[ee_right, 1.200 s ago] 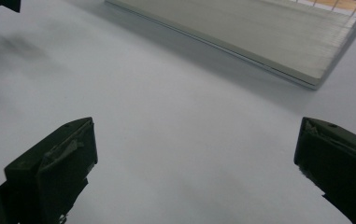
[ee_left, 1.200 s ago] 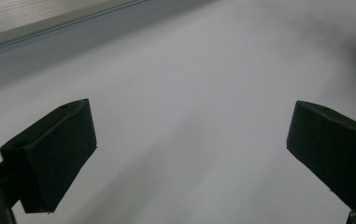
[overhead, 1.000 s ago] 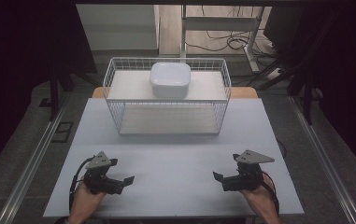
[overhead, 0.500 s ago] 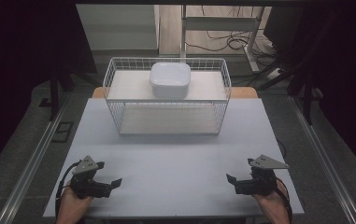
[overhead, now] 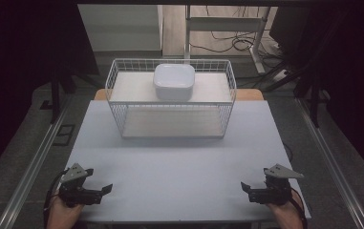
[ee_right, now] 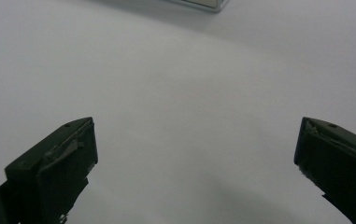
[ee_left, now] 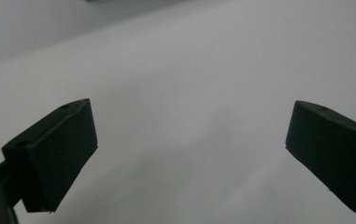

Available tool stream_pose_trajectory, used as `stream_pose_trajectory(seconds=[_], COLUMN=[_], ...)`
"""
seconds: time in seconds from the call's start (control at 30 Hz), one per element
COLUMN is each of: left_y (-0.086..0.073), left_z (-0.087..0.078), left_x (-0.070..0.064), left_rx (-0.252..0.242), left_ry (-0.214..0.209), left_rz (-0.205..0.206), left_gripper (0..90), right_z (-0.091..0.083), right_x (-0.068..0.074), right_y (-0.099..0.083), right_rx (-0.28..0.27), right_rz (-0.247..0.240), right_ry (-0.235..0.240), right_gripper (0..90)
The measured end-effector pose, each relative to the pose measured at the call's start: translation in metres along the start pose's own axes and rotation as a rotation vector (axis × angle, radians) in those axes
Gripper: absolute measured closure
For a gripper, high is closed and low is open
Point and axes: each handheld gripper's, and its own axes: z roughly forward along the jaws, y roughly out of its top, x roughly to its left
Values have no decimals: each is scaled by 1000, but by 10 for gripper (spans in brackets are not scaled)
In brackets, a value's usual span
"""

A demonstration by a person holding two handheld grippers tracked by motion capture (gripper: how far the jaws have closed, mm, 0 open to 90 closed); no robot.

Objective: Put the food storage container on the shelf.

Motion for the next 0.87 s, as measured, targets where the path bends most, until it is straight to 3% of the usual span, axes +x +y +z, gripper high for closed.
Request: stream_pose_trajectory(seconds=[0.33,0.57,0.87], left_y=[-9,-10,-10], left_z=[-1,2,2], left_x=[4,4,5], left_rx=[15,34,36], left_ry=[6,1,-2], left_rz=[-20,-29,-45], left_gripper=[13,13,17], right_z=[0,3,3], right_x=[-4,-2,-1], right_y=[-13,-21,-21], right_rx=[41,103,112], right_rz=[25,41,33], right_ry=[-17,9,3], right_gripper=[0,0,0])
